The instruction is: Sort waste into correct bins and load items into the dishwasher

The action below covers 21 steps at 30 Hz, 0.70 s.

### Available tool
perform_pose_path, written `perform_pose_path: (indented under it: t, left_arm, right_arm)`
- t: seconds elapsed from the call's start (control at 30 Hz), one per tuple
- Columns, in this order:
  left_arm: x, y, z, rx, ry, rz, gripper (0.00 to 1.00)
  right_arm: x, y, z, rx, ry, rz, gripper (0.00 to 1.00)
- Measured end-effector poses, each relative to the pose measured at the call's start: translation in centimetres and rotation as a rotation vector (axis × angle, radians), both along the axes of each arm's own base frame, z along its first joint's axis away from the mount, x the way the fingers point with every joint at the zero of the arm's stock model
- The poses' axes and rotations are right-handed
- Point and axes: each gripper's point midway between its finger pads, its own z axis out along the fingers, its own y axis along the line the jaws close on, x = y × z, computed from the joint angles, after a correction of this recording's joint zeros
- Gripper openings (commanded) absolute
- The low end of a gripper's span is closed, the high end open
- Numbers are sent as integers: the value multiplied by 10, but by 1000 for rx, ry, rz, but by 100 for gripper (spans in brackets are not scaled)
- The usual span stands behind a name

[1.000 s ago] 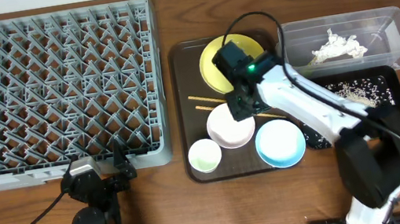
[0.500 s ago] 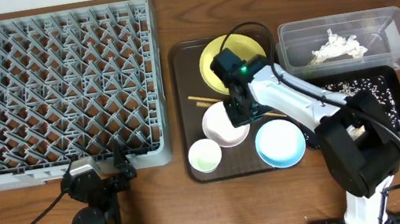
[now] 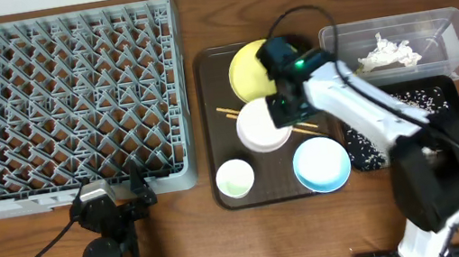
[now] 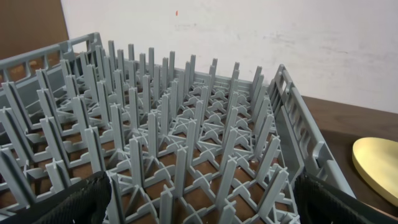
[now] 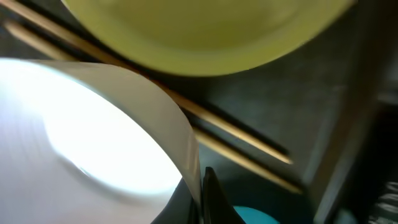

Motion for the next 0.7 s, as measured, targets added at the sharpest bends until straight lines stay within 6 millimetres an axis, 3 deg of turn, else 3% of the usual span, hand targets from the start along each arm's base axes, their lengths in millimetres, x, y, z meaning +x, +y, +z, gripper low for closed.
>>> perform_pose_path:
  t: [0.2,0.33,0.5,0.7]
  left_arm:
    - [0,0,0,0,0,0,95]
    - [0,0,0,0,0,0,95]
    - [0,0,0,0,0,0,95]
    - [0,0,0,0,0,0,95]
  right_arm:
    - [19,-21,58,-9,-187,-39,1]
    - [28,-28,83,-25,-283,-57,1]
    - [32,-36,101,-43,-352,-75,1]
    - [36,-46,109,-76,-389,-98,1]
